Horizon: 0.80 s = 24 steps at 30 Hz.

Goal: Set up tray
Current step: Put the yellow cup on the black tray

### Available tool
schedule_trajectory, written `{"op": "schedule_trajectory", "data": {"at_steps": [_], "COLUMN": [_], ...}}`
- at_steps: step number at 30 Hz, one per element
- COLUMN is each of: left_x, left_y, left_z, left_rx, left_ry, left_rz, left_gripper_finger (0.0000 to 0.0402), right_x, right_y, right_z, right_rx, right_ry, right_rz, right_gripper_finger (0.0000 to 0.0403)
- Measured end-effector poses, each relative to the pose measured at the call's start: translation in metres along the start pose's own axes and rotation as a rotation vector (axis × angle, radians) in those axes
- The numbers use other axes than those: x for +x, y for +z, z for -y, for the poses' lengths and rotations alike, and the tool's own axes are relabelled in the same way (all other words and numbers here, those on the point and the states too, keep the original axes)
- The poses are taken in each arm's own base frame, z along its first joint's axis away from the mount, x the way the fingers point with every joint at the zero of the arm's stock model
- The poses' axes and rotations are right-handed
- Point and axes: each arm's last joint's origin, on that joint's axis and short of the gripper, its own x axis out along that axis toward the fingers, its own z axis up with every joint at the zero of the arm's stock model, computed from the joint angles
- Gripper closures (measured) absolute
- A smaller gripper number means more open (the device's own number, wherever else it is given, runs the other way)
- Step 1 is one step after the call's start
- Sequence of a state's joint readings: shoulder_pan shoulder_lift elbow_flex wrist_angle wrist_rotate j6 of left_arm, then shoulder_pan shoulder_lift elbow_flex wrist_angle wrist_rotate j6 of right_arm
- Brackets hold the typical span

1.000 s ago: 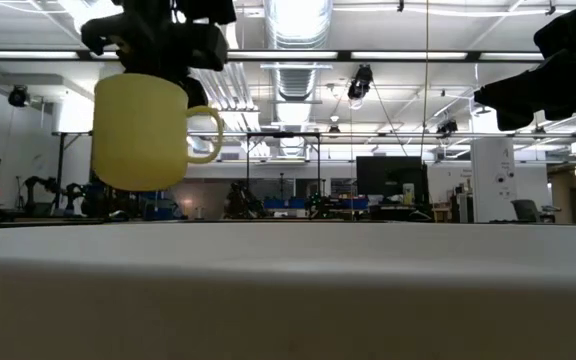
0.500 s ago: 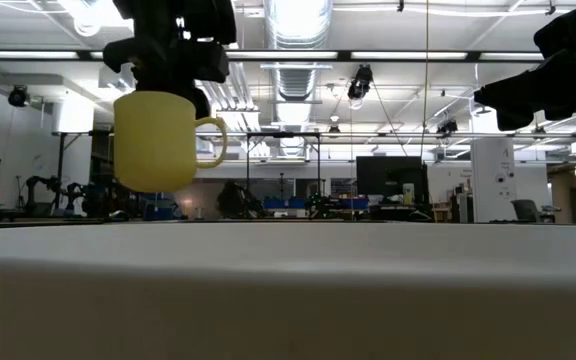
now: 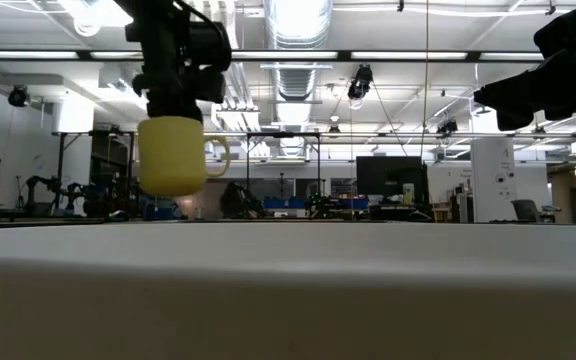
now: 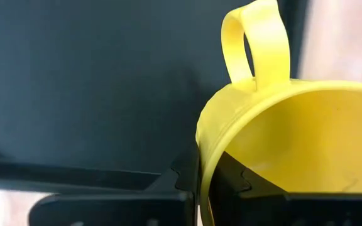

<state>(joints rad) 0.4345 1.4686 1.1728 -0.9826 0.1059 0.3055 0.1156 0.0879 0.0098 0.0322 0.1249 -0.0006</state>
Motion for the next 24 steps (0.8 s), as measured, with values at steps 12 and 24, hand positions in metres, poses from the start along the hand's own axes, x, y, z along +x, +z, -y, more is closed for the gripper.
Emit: {"op": "schedule_trajectory", "data": {"at_steps": [12,24], "left_x": [0.003,0.002], "left_y": [-0.008,-0.009], "left_z": [-0.046,-0.053], "left_rx": [-0.097,-0.081], "left_ry": [0.067,0.080], "left_rz": [0.035,0.053], "left_gripper_finger": [0.0401,0.0401], "right_x": [0.000,0.000], "right_y": [0.000,0.000], "right_z": [0.000,0.000], "right_rx": [0.000,0.000], "right_ry": [0.000,0.000], "right_rz": [0.000,0.000], "right_gripper_finger": [0.0328,0.0331]}}
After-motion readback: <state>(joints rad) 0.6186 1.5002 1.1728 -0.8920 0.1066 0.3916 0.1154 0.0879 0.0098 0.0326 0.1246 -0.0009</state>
